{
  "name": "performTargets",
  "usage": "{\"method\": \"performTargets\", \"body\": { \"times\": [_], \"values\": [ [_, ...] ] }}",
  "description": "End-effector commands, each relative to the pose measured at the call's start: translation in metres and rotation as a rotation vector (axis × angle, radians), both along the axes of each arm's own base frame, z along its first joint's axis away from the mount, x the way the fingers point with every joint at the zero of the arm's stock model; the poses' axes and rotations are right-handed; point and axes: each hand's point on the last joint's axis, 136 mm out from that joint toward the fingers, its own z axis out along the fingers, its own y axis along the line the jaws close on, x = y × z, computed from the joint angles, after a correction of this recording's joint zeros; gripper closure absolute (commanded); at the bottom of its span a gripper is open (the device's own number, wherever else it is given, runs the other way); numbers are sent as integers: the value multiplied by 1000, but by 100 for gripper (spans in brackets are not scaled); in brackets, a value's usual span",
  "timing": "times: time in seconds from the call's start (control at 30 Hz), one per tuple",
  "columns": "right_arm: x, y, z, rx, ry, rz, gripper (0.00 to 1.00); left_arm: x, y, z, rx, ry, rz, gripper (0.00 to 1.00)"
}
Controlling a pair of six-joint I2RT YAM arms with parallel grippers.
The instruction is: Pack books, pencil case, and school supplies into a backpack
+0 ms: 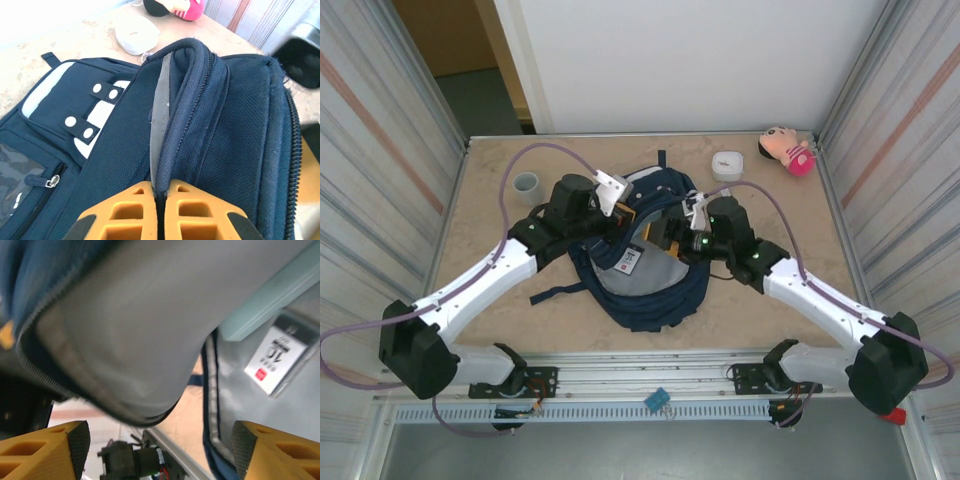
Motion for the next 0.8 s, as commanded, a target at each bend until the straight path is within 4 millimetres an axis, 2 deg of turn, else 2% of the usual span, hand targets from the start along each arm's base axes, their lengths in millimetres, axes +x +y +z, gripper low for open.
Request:
{"method": "performTargets", "body": {
  "times": [0.0,0.13,0.23,0.37,0.6,0.7,0.77],
  "values": [
    [0,2,0,31,-77,-25,25,3,-14,18,-109,-7,-1,86],
    [18,-7,-4,147,-76,-124,20,1,-7,10,-114,17,34,51],
    [28,-5,-3,203,-87,-127,19,1,8,10,-123,23,75,40],
    [35,4,-7,209,-80,-101,20,4,39,-4,-123,54,151,38],
    [35,0,-7,189,-74,-99,21,17,126,-72,-31,179,358,38],
    [35,-7,-12,131,-59,-107,21,15,138,-93,44,200,264,41],
    [34,-11,-11,107,-54,-101,21,7,135,-103,138,172,108,41]
  ]
}}
